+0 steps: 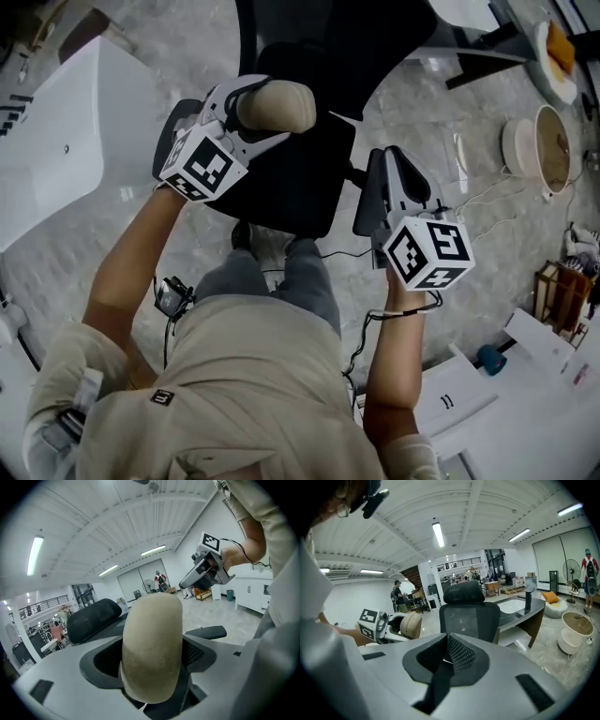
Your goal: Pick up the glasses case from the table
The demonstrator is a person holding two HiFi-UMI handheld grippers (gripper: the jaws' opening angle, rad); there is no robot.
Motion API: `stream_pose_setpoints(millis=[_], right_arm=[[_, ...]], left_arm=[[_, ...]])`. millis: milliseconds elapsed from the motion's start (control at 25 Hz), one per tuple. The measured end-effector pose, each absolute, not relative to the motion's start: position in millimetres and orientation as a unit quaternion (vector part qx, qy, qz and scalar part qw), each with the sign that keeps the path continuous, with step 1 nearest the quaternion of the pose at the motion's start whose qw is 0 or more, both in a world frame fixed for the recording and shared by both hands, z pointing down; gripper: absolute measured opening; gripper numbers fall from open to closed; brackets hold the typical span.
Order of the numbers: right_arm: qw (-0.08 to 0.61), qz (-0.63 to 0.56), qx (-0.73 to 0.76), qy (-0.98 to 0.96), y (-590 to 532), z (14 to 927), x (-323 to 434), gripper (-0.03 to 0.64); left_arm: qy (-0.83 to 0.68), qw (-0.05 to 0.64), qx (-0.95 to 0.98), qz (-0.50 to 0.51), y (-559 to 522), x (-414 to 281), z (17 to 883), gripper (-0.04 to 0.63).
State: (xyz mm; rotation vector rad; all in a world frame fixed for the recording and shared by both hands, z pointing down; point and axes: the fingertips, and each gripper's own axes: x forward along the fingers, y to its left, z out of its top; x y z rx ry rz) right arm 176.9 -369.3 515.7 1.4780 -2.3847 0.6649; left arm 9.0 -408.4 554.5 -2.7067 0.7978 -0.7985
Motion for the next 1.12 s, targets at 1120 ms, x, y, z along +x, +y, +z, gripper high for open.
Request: stream_pose_setpoints(millis=[1120], right_arm=[[0.086,0.085,0.511,-0.851,-339.0,351.3,93.3,0.023]], left_arm=[[0.348,0.132,-0.92,-0.126,-337.3,-92.9,324.2,0.383]])
